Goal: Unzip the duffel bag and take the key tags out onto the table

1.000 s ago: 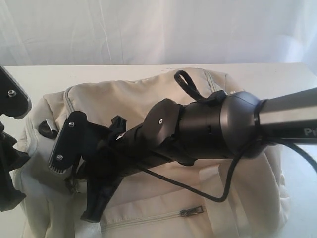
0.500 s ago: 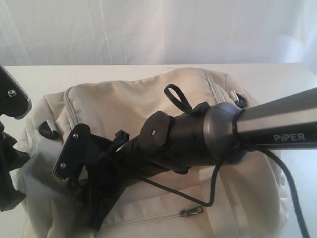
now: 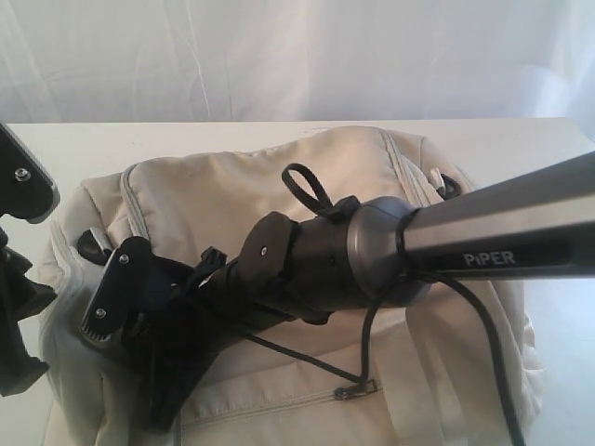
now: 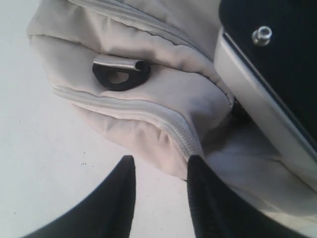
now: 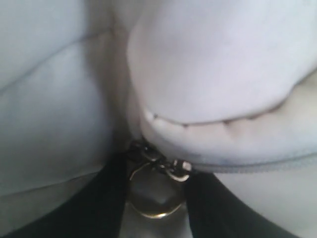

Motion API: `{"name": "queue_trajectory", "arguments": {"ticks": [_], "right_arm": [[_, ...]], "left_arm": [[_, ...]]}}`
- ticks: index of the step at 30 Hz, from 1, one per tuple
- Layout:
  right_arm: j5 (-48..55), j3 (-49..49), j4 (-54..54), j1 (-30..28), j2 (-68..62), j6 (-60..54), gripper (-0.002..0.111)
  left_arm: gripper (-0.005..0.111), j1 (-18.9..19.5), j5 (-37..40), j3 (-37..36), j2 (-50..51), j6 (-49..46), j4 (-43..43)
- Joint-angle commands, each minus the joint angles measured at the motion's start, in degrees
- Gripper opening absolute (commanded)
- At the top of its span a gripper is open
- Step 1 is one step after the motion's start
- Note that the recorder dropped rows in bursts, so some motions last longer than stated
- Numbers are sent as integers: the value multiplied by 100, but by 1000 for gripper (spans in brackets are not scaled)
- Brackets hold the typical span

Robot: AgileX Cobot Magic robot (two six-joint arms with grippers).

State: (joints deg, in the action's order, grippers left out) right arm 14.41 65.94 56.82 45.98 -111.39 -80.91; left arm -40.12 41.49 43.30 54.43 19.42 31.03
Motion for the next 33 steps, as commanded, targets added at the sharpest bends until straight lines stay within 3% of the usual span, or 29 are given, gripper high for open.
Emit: {"name": "queue_trajectory", "arguments": {"ticks": [1, 3, 7, 18, 33], "right_arm": [[30, 23, 11, 17, 56, 45, 9], [30, 23, -28, 10, 171, 60, 0], [30, 23, -434, -51, 498, 399, 0], [800, 23, -2917, -206, 1117, 2707, 0], [609, 551, -3210, -206, 1375, 2743, 0]], "left_arm": [[40, 3, 42, 5, -49, 4, -32], [40, 3, 42, 5, -49, 4, -32], [40, 3, 42, 5, -49, 4, -32], [40, 3, 52, 5, -49, 4, -28], [40, 3, 52, 5, -49, 4, -16]]}}
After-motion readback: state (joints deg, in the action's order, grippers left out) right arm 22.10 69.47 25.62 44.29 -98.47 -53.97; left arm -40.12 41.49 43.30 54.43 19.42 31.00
